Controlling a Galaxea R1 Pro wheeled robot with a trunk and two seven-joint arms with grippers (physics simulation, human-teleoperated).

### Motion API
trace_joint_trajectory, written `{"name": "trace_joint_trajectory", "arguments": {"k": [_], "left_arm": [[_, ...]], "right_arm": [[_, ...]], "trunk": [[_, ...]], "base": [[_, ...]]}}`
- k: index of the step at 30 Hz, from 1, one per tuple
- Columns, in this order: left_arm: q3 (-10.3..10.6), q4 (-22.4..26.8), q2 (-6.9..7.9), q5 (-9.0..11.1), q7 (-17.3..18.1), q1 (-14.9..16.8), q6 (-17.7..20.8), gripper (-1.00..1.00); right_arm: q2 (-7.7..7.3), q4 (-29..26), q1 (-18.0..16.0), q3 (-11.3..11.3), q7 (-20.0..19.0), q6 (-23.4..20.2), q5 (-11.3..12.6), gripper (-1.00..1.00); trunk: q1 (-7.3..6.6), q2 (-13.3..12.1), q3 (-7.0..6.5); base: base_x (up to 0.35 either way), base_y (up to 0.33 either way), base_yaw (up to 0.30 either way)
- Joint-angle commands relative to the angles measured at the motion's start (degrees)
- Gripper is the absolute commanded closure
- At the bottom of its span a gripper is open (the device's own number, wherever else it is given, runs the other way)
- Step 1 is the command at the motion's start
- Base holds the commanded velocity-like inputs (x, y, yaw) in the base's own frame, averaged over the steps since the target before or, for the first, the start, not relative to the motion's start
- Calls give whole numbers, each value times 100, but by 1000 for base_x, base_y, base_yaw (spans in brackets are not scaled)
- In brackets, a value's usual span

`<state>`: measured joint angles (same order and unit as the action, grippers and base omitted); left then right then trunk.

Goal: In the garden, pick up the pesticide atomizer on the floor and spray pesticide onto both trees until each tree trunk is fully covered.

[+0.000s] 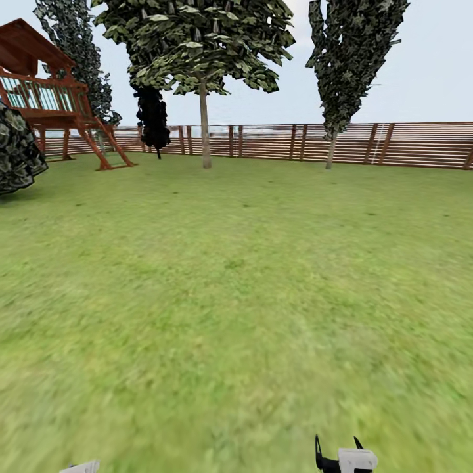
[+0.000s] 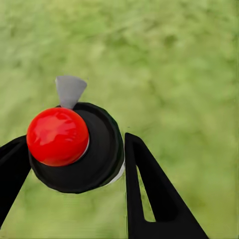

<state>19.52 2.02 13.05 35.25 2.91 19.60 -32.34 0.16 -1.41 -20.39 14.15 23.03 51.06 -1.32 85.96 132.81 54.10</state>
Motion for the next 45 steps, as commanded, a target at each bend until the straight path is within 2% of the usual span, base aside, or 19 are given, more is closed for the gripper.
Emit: {"name": "trace_joint_trajectory", "arguments": {"k": [1,45], "left_arm": [[0,0,2,1,-1,0,0,100],[0,0,13,8,-1,0,0,100]], "right_arm": [[0,0,0,0,0,0,0,-100],[0,-3,0,0,0,0,0,-100]], "trunk": [[0,0,0],[0,0,0]], "base": [[327,0,0],[325,0,0]]}}
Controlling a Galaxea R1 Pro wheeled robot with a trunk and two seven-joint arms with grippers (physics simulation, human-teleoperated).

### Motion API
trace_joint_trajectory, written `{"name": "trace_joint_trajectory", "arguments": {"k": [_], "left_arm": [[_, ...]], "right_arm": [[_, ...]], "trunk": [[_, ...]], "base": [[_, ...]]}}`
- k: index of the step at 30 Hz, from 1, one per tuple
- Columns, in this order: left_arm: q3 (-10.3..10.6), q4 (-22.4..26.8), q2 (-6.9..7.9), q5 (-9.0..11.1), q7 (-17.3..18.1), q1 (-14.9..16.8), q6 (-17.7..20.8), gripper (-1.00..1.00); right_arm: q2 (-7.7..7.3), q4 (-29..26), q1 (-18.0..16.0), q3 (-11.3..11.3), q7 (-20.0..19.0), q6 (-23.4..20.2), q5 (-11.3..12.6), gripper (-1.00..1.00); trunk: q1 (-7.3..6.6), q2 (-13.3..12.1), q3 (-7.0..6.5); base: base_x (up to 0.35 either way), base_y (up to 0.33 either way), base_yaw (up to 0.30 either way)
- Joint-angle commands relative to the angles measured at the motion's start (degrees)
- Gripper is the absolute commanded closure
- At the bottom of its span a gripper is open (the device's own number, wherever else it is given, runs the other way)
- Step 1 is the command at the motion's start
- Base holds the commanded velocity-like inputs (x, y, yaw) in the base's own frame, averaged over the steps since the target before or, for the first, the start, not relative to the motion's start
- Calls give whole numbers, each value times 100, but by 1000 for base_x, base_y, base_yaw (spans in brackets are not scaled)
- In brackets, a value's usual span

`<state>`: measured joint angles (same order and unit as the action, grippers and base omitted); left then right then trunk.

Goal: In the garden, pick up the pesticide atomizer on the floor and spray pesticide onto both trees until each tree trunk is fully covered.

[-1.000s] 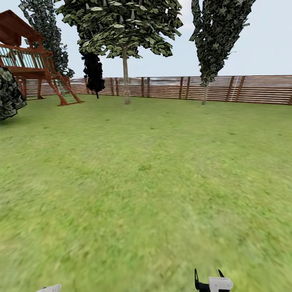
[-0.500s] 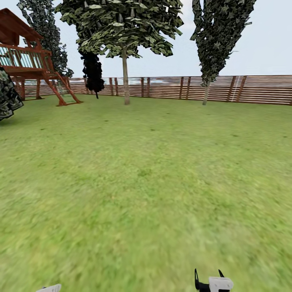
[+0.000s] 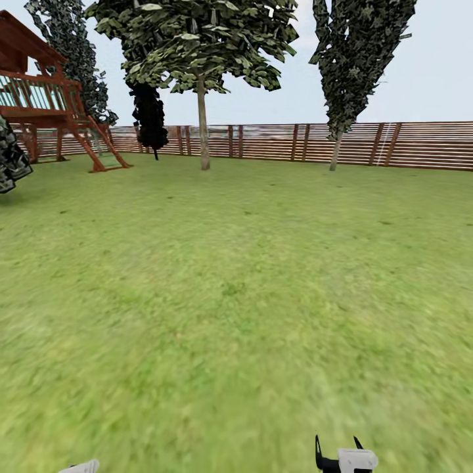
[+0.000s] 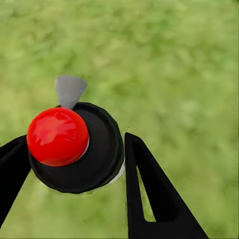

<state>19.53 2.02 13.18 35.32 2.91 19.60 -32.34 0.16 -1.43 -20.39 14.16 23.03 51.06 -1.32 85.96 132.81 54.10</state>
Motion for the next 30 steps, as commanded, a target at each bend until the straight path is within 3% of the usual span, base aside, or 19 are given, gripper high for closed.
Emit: {"name": "trace_joint_trajectory", "arguments": {"k": [1,30], "left_arm": [[-2,0,0,-1,-1,0,0,100],[-2,0,0,-4,-1,0,0,100]], "right_arm": [[1,1,0,-1,0,0,0,-100],[0,1,0,-1,0,0,0,-100]], "trunk": [[0,0,0],[0,0,0]], "base": [[325,0,0],[325,0,0]]}}
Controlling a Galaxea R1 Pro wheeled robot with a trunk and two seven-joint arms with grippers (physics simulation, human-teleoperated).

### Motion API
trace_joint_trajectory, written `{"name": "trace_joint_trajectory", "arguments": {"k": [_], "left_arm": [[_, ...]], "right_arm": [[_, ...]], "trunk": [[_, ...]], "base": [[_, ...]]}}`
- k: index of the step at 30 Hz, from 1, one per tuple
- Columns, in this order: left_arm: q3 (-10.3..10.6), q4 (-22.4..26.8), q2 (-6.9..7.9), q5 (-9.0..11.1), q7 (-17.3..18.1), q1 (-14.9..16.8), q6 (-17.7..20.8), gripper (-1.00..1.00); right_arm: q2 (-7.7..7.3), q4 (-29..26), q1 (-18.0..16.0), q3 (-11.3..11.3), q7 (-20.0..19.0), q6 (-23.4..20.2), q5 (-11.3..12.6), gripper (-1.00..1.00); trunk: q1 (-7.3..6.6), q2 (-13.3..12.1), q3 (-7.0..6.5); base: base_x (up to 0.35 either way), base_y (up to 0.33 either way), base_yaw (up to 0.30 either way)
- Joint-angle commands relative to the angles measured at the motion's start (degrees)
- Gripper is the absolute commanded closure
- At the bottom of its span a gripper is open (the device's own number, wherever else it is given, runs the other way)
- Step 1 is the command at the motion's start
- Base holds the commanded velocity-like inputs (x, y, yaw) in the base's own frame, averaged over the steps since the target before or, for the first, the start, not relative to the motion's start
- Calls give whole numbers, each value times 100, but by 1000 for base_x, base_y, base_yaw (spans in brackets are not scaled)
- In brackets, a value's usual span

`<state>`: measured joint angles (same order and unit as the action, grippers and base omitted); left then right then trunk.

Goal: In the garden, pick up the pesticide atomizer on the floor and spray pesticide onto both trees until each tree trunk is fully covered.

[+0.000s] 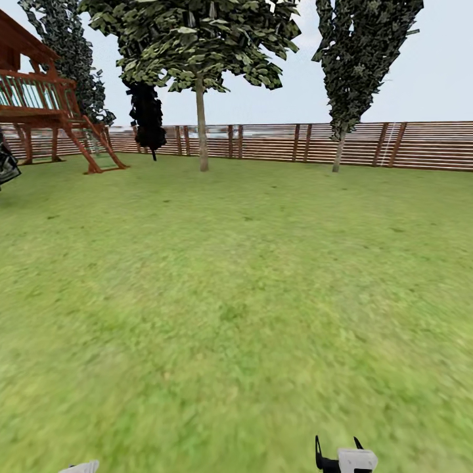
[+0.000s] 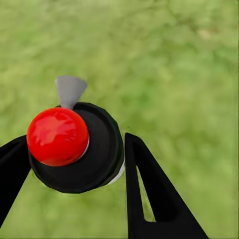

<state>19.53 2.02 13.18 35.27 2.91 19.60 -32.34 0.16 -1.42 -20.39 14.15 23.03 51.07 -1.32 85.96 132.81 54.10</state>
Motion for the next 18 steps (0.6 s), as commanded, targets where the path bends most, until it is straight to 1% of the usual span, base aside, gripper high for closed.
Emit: {"name": "trace_joint_trajectory", "arguments": {"k": [1,18], "left_arm": [[-2,0,0,0,-1,0,0,100],[-2,0,-1,5,-1,0,0,100]], "right_arm": [[1,1,0,0,0,0,0,-100],[1,1,0,0,0,0,0,-100]], "trunk": [[0,0,0],[0,0,0]], "base": [[324,0,0],[323,0,0]]}}
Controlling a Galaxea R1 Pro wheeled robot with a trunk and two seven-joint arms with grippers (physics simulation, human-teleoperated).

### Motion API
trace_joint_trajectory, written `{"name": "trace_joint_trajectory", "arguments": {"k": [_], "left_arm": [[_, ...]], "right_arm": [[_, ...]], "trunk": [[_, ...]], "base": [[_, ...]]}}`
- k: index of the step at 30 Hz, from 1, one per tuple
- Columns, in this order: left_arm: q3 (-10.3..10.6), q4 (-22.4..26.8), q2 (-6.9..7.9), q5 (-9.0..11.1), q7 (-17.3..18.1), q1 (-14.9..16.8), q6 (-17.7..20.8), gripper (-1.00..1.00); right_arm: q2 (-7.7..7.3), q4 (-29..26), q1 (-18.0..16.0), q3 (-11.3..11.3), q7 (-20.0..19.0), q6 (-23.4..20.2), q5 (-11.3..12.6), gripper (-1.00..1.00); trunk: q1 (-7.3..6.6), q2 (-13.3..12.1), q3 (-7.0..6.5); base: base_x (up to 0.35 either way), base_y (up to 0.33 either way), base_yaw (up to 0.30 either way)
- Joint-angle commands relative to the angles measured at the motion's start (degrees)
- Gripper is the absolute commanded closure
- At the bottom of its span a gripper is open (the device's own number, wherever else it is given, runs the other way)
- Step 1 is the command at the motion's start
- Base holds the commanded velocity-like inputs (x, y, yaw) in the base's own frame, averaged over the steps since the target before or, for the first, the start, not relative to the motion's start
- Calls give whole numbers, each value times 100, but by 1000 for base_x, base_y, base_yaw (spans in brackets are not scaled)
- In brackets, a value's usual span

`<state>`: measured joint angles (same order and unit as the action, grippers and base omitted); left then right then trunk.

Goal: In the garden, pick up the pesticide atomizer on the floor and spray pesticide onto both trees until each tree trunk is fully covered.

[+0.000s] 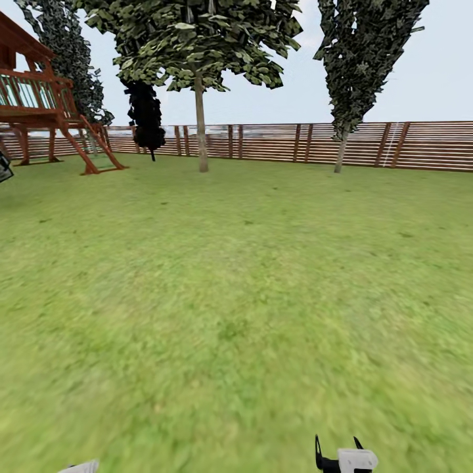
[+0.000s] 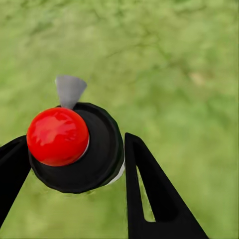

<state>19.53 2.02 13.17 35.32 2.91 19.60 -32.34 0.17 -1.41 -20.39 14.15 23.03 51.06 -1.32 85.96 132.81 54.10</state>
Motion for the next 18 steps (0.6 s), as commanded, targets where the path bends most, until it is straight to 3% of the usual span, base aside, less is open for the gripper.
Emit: {"name": "trace_joint_trajectory", "arguments": {"k": [1,18], "left_arm": [[-4,0,3,1,-1,0,0,100],[-1,0,-6,-2,-1,0,7,100]], "right_arm": [[0,0,0,0,0,0,0,-100],[1,0,0,0,0,0,0,-100]], "trunk": [[0,0,0],[0,0,0]], "base": [[321,0,0],[321,0,0]]}}
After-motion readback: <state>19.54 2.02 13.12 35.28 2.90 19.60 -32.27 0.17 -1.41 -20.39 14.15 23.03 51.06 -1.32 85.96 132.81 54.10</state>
